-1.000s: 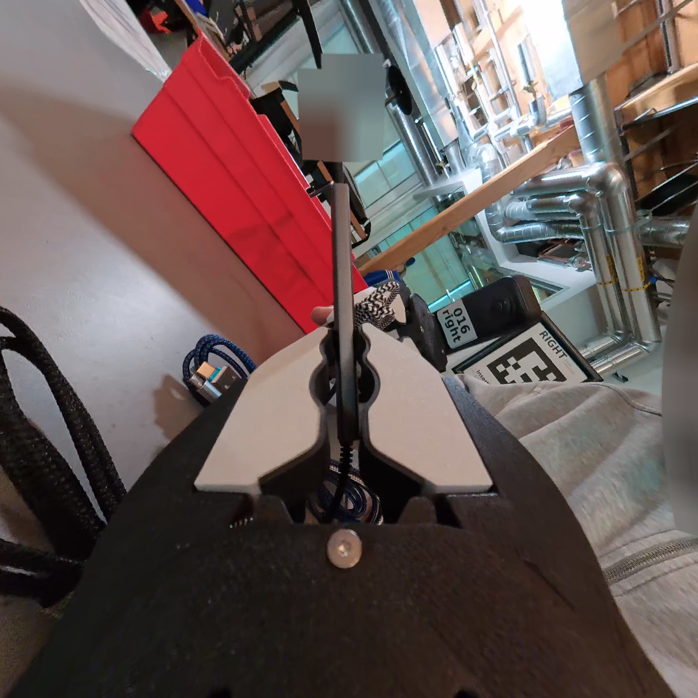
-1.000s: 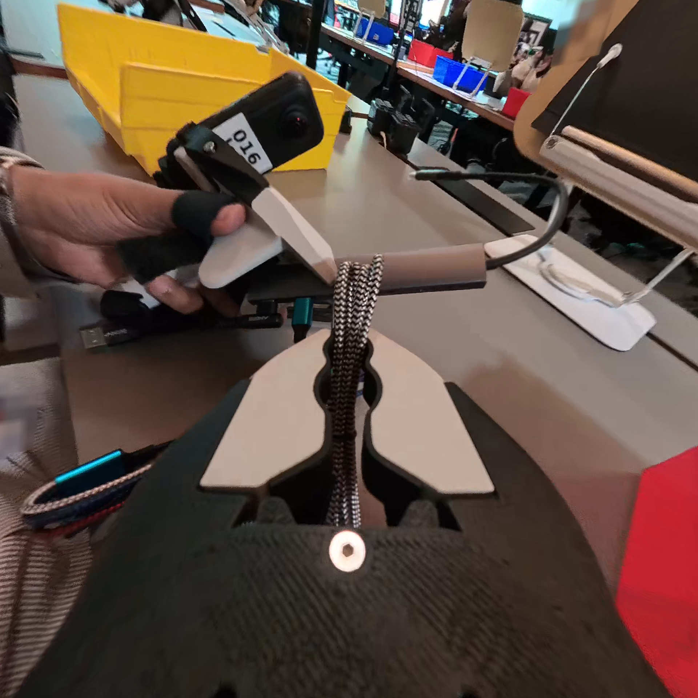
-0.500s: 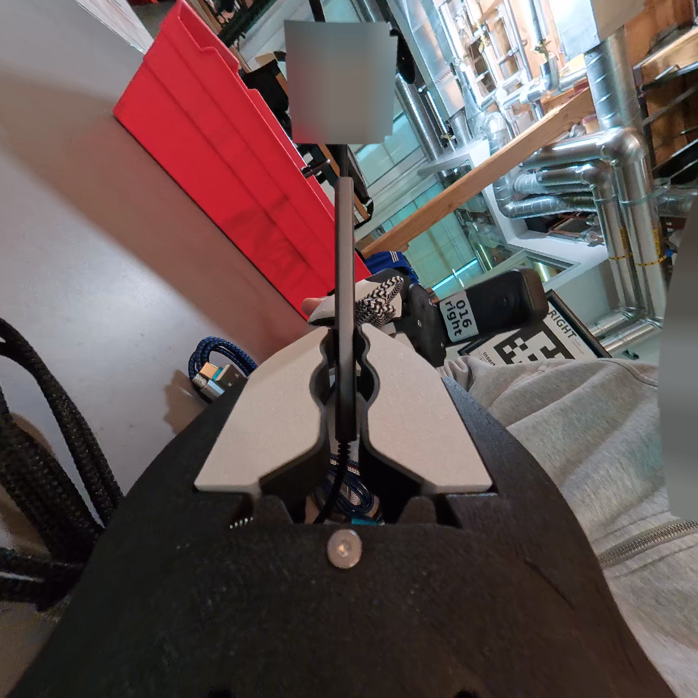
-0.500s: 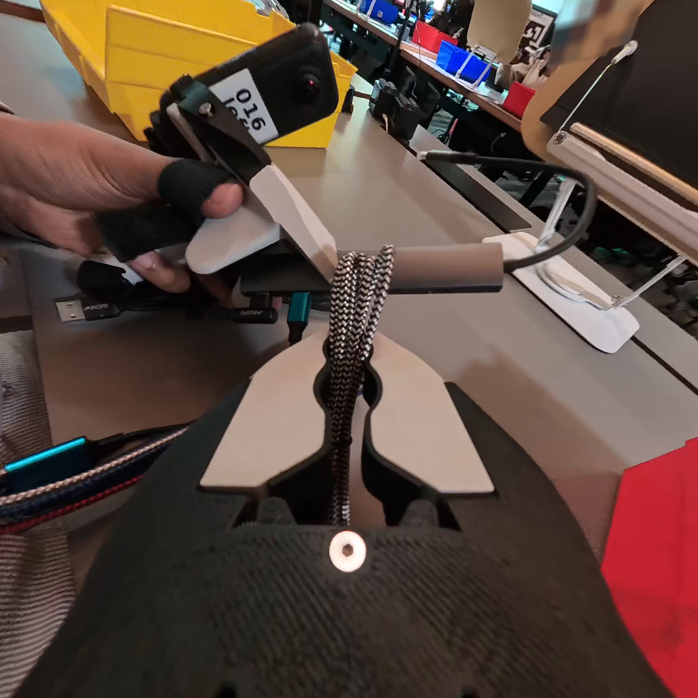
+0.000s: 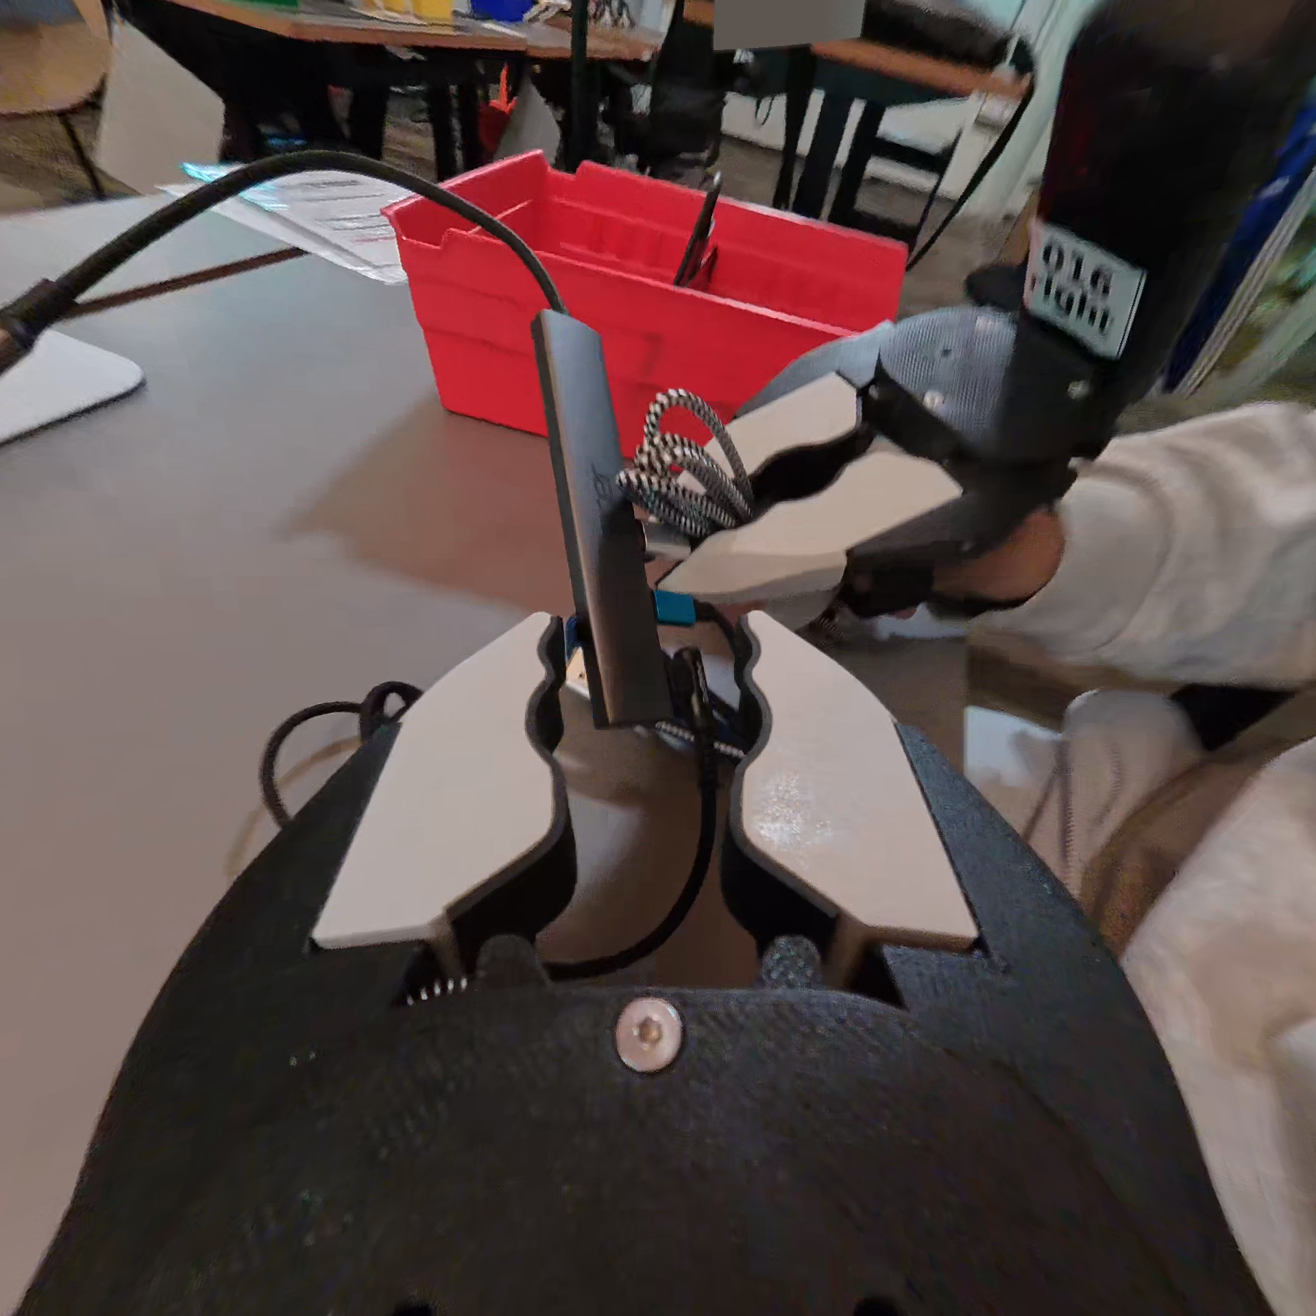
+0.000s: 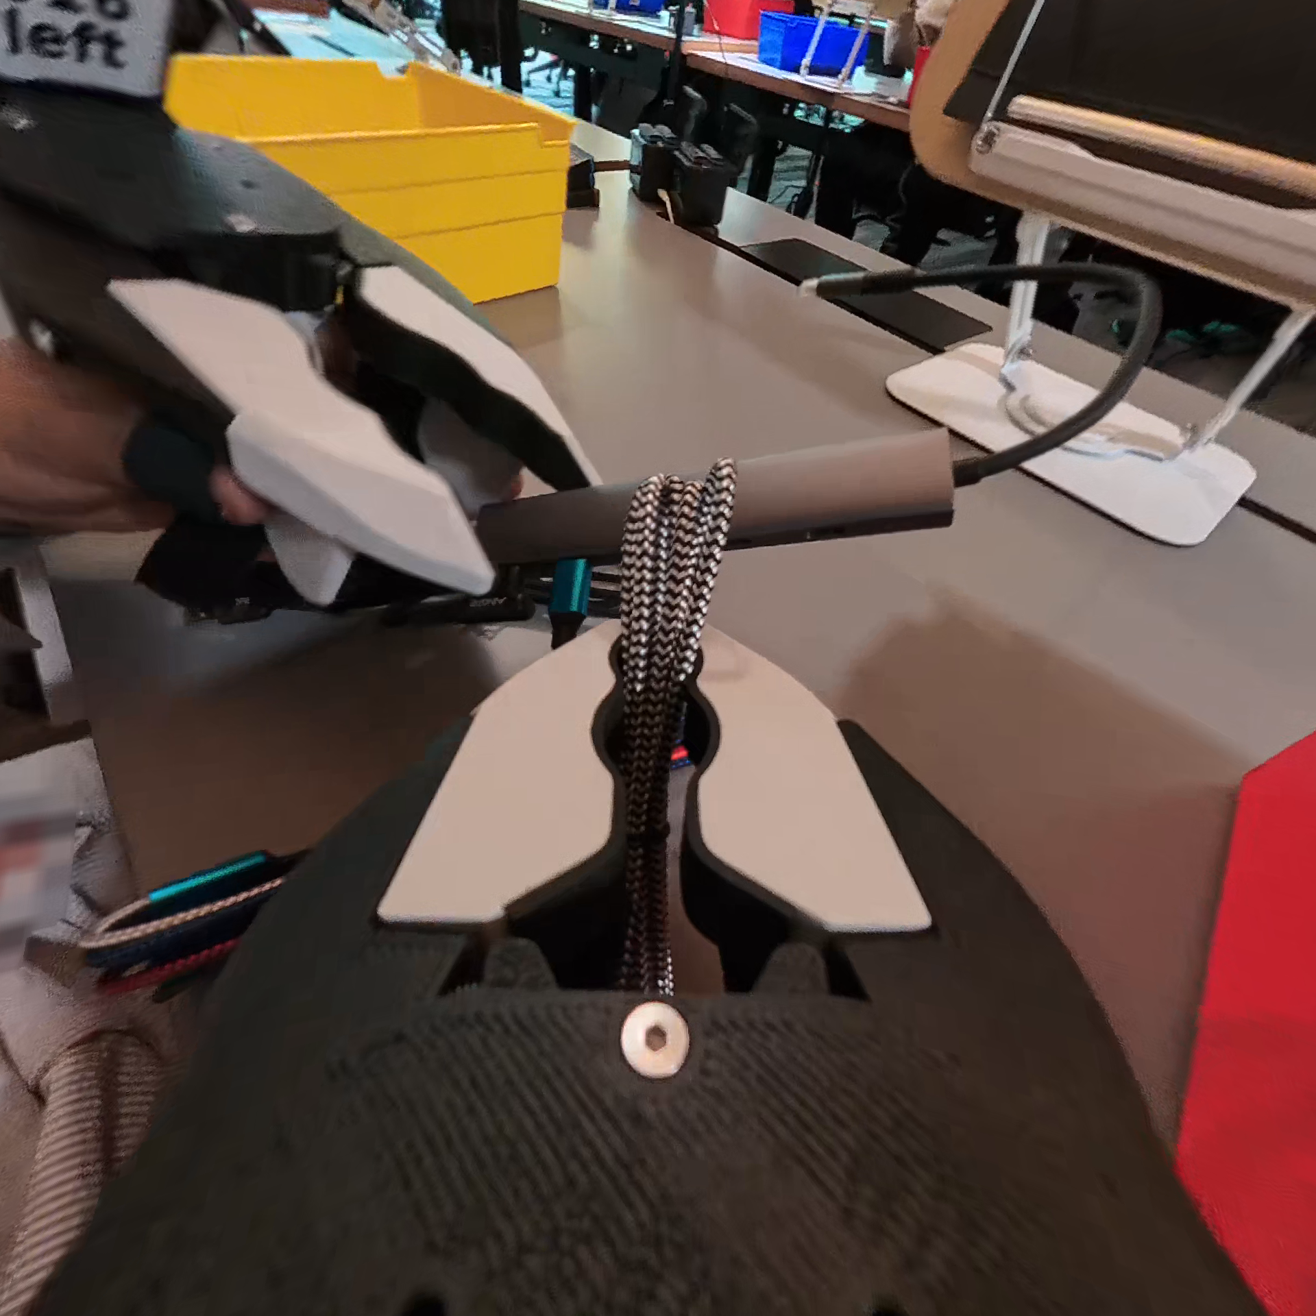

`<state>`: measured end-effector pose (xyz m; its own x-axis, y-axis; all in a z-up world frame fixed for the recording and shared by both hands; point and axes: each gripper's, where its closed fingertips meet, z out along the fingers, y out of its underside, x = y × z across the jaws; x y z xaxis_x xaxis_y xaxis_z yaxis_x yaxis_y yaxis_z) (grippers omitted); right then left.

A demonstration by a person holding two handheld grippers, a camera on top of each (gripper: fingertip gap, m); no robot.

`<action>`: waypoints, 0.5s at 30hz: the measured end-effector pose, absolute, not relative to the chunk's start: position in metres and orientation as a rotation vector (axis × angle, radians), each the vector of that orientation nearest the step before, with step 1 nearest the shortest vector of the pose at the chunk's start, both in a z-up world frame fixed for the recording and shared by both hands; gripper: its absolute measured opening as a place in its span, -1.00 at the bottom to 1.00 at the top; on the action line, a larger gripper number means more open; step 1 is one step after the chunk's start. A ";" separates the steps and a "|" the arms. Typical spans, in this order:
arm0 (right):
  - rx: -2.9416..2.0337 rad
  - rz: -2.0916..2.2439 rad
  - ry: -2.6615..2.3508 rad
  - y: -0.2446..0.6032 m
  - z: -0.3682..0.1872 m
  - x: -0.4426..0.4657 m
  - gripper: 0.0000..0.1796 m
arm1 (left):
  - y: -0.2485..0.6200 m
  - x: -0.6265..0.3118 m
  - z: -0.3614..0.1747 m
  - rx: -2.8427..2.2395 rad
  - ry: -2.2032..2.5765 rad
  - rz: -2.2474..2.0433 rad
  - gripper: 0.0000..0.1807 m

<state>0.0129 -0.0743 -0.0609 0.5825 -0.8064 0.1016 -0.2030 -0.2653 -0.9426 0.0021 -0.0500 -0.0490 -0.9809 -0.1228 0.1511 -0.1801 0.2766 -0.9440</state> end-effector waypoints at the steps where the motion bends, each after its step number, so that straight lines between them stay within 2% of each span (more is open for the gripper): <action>1: -1.761 -0.715 0.856 -0.077 -0.061 0.014 -0.87 | -0.050 0.003 -0.051 0.267 -2.523 1.838 -0.45; 8: -1.694 -0.653 0.937 -0.084 -0.060 0.015 -0.87 | -0.053 0.010 -0.073 0.038 -3.023 1.766 -0.21; 11: -1.707 -0.624 0.918 -0.076 -0.061 0.010 -0.87 | -0.052 0.016 -0.076 -0.086 -3.245 1.734 -0.20; 15: -1.743 -0.623 0.856 -0.062 -0.061 0.002 -0.87 | -0.054 0.012 -0.079 -0.085 -3.234 1.708 -0.25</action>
<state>0.0015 -0.0616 -0.0605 0.6087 -0.7934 0.0045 -0.2481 -0.1958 -0.9487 0.0124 -0.0536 -0.0791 -0.8686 -0.1922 -0.4568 0.2689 0.5915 -0.7602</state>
